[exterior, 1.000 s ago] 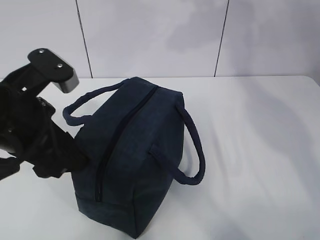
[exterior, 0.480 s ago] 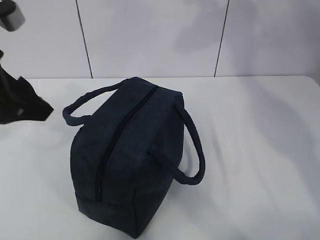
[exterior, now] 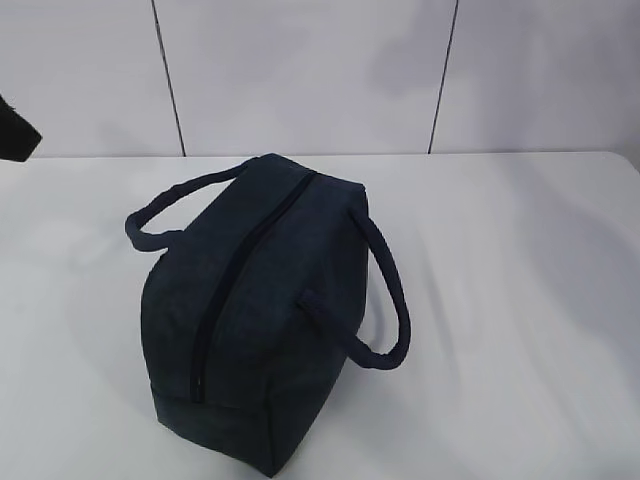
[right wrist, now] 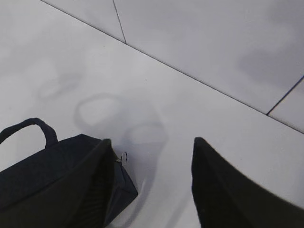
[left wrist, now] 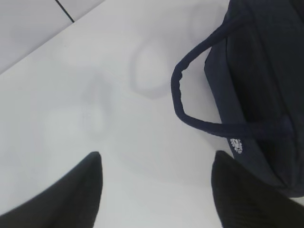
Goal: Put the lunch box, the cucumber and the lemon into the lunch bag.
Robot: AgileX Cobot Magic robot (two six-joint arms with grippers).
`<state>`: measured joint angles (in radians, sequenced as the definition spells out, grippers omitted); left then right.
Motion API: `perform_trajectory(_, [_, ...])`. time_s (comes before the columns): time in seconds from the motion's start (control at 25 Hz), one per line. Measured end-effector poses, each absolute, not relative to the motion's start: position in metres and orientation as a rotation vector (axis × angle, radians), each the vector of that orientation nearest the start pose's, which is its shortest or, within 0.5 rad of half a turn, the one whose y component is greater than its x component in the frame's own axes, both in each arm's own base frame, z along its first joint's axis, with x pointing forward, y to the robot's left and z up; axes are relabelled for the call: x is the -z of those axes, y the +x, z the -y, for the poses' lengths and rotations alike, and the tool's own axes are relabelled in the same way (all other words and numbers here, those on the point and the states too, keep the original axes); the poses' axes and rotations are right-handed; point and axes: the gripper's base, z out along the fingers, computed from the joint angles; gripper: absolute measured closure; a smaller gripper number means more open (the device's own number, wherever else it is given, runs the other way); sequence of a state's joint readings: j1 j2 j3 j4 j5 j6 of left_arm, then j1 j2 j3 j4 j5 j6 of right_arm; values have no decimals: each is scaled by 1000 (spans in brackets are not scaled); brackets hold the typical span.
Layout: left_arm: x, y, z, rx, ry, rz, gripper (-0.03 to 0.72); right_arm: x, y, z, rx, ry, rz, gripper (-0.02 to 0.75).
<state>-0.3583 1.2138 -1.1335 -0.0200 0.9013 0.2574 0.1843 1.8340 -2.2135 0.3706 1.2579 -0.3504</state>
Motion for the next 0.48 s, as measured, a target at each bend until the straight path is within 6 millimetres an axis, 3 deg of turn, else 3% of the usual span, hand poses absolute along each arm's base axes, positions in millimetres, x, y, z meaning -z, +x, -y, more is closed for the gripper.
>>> perform_trajectory(0.36, [-393, 188, 50, 43, 521, -2254, 177, -477, 314, -89, -341, -691, -2207, 355])
perform_trajectory(0.48, [-395, 168, 42, 44, 481, -2226, 181, -486, 294, -85, -325, -697, -2185, 355])
